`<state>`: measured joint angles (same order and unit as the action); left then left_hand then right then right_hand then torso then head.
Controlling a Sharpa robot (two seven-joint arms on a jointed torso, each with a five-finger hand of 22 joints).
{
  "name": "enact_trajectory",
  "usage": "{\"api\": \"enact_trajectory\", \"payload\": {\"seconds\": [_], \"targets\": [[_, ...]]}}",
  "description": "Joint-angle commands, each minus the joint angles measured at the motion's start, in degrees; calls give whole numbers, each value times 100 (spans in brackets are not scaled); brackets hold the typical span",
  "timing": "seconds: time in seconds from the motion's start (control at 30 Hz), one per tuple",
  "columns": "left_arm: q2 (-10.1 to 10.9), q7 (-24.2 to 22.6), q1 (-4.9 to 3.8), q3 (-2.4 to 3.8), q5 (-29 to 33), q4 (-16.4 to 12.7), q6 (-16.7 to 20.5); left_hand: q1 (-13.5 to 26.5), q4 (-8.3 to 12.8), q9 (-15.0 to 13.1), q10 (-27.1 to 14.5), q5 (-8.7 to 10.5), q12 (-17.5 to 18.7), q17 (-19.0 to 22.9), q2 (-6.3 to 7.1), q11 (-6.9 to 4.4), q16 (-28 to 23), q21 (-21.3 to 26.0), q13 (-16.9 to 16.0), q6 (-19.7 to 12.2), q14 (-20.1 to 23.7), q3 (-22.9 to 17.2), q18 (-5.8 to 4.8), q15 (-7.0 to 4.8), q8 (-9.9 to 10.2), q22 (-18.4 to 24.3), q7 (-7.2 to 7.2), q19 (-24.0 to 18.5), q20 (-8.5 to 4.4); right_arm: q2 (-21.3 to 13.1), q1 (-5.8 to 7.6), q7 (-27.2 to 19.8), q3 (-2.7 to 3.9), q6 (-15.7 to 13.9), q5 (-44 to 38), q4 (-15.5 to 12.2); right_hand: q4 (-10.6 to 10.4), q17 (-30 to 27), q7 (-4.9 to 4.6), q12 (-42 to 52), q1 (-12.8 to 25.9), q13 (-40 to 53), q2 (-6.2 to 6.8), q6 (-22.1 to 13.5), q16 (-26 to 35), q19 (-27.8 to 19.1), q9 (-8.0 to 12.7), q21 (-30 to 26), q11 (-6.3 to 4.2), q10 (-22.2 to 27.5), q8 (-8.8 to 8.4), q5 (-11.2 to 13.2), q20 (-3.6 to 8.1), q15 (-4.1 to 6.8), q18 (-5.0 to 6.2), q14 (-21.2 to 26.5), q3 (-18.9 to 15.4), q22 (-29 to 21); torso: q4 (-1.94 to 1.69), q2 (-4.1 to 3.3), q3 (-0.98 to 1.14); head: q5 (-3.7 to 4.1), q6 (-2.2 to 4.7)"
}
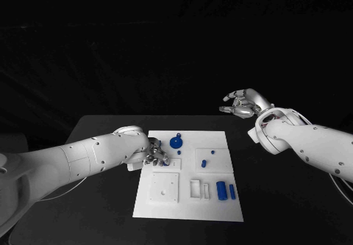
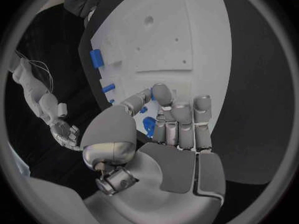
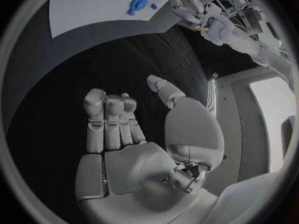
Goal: Assemble the parts on the task board
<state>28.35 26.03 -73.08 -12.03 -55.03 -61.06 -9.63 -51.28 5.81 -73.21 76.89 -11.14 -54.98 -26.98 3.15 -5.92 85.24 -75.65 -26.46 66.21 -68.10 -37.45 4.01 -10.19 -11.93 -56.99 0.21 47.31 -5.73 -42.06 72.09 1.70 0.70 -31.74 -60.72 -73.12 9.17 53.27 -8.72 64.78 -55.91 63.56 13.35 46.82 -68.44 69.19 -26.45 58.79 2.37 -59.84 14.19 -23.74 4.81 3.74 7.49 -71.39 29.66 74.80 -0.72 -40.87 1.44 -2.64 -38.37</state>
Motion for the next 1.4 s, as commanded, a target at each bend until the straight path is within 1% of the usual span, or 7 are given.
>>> {"api": "enact_trajectory", "payload": {"seconds": [0.03,0.13,0.23,0.77,0.8,0.83,1.4], "targets": [[-48,-23,6,-6,2,-4,40,-129,752,13,19,-445,-29,-7,-206,-14,11,-34,9,56,-148,-746,47,-184,18,13,5,45,-969,6,-3,-36,3,58,-22,-6,-4,-3,-31,19,17,-8,-35,28,29,7,8,-38,11,47,10,-22,10,14,751,-31,-44,7,4,0,2,1,2],[-62,-33,7,-6,-13,4,81,-68,714,20,50,-435,-35,-10,-179,-19,15,-40,11,136,-166,-719,50,-184,13,29,-3,53,-969,5,-3,-36,3,60,-22,-8,-5,-3,-31,19,17,-9,-36,28,29,7,8,-39,11,47,10,-22,10,14,751,-31,-44,7,4,-4,2,2,-1],[-67,-56,7,-7,-52,1,162,-10,630,27,152,-315,-59,-20,-126,-13,30,-51,2,273,-207,-691,64,-179,4,56,-11,73,-974,-1,-3,-34,3,57,-22,-13,-5,-3,-31,20,17,-9,-35,28,29,7,9,-39,11,47,10,-22,9,14,751,-31,-45,7,4,-4,1,1,2],[-89,-110,7,-7,-64,-17,232,94,468,14,327,-45,-91,-77,5,-29,101,25,-52,495,-302,-616,71,-187,-2,112,-48,203,-952,-10,-3,-34,3,57,-22,-25,-6,-3,-31,22,18,-12,-35,28,30,7,9,-41,11,49,11,-22,9,14,751,-31,-45,8,4,0,2,3,2],[-89,-110,7,-7,-66,-19,237,242,663,-16,322,-448,-104,-104,-180,-29,123,12,-99,513,-295,-196,75,-182,13,89,-51,206,-944,-11,-3,-34,3,57,-22,-25,-6,-3,-31,22,18,-13,-35,28,30,7,9,-41,11,49,11,-22,9,14,751,-31,-45,9,4,0,0,3,-1],[-87,-112,7,-7,-66,-19,232,257,754,-22,317,-546,-98,-111,-239,-34,118,34,-122,522,-288,-28,84,-190,35,89,-49,200,-940,-13,-3,-33,3,58,-22,-25,-6,-3,-31,22,18,-13,-35,28,30,7,9,-41,11,49,11,-22,9,13,751,-31,-45,9,4,0,-1,2,1],[-139,-105,9,-9,-121,46,172,200,830,-28,326,-605,-102,-126,-296,-37,122,56,-160,560,-296,50,91,-196,53,88,-60,210,-933,-16,-3,-36,3,58,-23,-25,-8,-3,-31,25,19,-18,-35,29,31,8,10,-43,11,51,11,-22,9,14,751,-30,-46,11,2,-1,-5,2,3]]}}
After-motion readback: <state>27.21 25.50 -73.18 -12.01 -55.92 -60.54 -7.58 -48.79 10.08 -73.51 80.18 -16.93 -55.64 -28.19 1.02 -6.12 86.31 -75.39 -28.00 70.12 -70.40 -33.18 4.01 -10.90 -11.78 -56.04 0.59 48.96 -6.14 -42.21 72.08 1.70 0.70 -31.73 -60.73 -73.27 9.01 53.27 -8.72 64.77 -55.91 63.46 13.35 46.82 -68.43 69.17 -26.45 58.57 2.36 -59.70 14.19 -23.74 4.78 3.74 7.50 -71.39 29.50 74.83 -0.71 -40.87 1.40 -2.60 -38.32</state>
